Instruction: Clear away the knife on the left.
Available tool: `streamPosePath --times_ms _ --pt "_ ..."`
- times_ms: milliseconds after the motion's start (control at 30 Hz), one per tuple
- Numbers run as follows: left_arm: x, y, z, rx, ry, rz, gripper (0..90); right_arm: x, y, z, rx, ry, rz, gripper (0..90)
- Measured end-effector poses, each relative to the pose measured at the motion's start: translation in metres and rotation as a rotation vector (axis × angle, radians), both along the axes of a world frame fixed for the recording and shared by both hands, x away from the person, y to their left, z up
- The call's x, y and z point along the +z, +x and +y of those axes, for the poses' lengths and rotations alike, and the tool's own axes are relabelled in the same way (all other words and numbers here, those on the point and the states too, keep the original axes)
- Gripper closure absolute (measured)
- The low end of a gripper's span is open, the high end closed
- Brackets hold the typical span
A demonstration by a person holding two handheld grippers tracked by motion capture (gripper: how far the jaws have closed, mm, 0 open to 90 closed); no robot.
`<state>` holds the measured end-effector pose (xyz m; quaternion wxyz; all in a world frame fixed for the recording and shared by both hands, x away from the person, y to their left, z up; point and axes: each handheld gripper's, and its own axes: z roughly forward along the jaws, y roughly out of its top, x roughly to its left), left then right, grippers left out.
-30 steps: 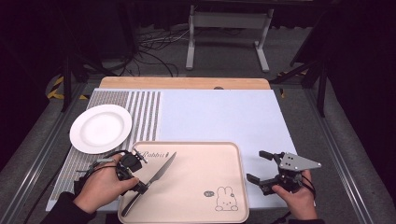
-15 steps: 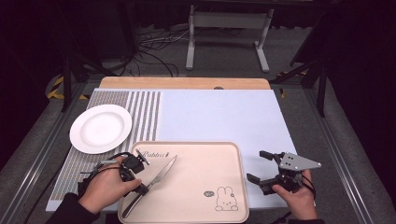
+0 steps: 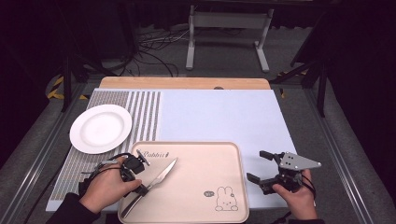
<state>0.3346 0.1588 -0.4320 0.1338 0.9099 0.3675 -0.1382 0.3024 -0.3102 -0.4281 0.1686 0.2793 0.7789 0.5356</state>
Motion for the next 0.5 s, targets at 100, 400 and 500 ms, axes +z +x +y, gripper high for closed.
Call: streamPosePath --times_ms 100,400,500 --pt "-0.001 0.0011 0.0001 -0.004 0.003 0.006 79.8 0.0 0.0 0.0003 0.002 -0.001 0.0 4.8" --pt "-0.0035 0.0033 0.0002 -0.002 0.01 0.019 79.6 -0.0005 0.0 0.0006 0.008 0.003 0.005 5.0" --pt "-0.004 0.0037 0.0003 -0.003 0.009 0.022 79.5 -0.0007 0.0 0.0008 0.009 0.001 0.01 5.0"
